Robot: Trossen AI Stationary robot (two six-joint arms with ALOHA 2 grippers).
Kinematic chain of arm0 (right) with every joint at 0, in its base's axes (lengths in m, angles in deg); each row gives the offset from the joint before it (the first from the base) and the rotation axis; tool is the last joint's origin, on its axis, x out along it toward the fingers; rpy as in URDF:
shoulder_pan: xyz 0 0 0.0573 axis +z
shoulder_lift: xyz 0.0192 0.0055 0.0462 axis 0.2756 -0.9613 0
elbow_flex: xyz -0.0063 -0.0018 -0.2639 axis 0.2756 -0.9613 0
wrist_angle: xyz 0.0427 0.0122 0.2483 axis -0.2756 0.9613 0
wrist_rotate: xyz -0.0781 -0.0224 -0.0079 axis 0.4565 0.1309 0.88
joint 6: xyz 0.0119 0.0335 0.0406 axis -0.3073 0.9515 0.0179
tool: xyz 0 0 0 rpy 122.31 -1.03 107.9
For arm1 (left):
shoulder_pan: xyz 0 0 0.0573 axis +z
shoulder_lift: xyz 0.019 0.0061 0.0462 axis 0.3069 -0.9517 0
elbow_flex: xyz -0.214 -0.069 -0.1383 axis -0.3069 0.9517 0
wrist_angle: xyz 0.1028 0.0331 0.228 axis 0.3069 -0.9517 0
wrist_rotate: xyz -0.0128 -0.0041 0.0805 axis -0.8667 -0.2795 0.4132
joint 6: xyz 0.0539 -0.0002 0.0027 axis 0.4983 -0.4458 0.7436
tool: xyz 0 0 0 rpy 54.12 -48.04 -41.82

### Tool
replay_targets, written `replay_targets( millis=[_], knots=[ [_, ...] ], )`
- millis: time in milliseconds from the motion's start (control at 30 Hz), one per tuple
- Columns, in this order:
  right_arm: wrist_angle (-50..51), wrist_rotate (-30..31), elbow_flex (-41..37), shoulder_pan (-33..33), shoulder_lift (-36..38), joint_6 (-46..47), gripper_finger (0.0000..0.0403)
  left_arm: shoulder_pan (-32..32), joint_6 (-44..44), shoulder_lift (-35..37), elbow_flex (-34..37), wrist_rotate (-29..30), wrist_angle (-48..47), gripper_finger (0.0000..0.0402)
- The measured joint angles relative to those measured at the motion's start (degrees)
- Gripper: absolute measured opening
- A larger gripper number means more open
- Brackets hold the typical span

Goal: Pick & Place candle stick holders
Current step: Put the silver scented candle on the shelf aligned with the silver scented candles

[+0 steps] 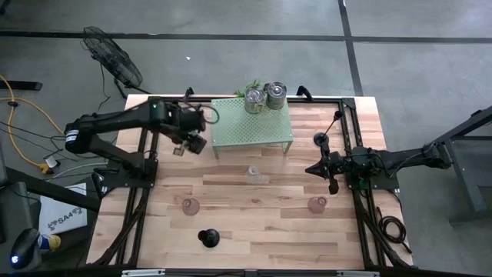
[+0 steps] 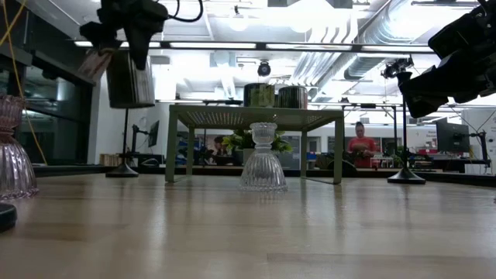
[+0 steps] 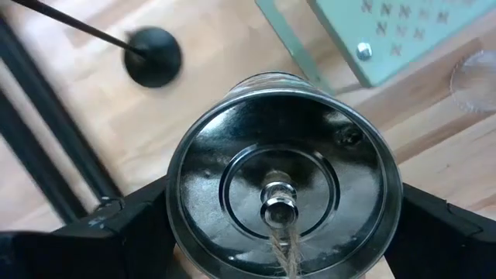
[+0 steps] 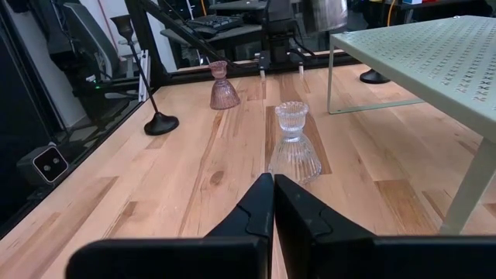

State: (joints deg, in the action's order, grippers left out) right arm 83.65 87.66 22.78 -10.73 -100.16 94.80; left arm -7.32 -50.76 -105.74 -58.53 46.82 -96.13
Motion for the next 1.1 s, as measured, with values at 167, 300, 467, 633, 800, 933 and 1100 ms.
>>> replay_targets(
  millis=[167,300,467,633,800,933,1100],
  knots=[
    [-0.01,0.01,0.00,0.00,0.00,-0.01,0.0004,3.68,4.15,-0.68,-4.18,1.03,0.13,0.0347],
    [0.00,0.01,0.01,-0.01,0.00,0.00,0.0004,6.48,8.51,-3.67,-8.55,1.54,0.43,0.0347],
    [0.00,0.02,0.00,0.02,0.00,0.00,0.0004,10.37,15.34,-9.99,-16.17,2.68,0.82,0.0347],
    [0.00,0.00,0.00,0.00,0.00,0.00,0.0003,14.17,22.55,-18.08,-24.47,2.26,1.09,0.0347],
    [0.00,0.02,0.00,0.00,0.00,0.00,0.0005,17.10,26.98,-26.15,-32.15,0.90,1.43,0.0347],
    [0.00,0.02,0.01,-0.01,0.00,0.00,0.0003,18.27,27.87,-31.44,-36.82,-0.26,1.75,0.0347],
    [0.00,0.02,0.00,0.01,0.00,0.00,0.0005,18.73,28.29,-35.03,-39.53,-0.82,2.37,0.0347]
  ],
)
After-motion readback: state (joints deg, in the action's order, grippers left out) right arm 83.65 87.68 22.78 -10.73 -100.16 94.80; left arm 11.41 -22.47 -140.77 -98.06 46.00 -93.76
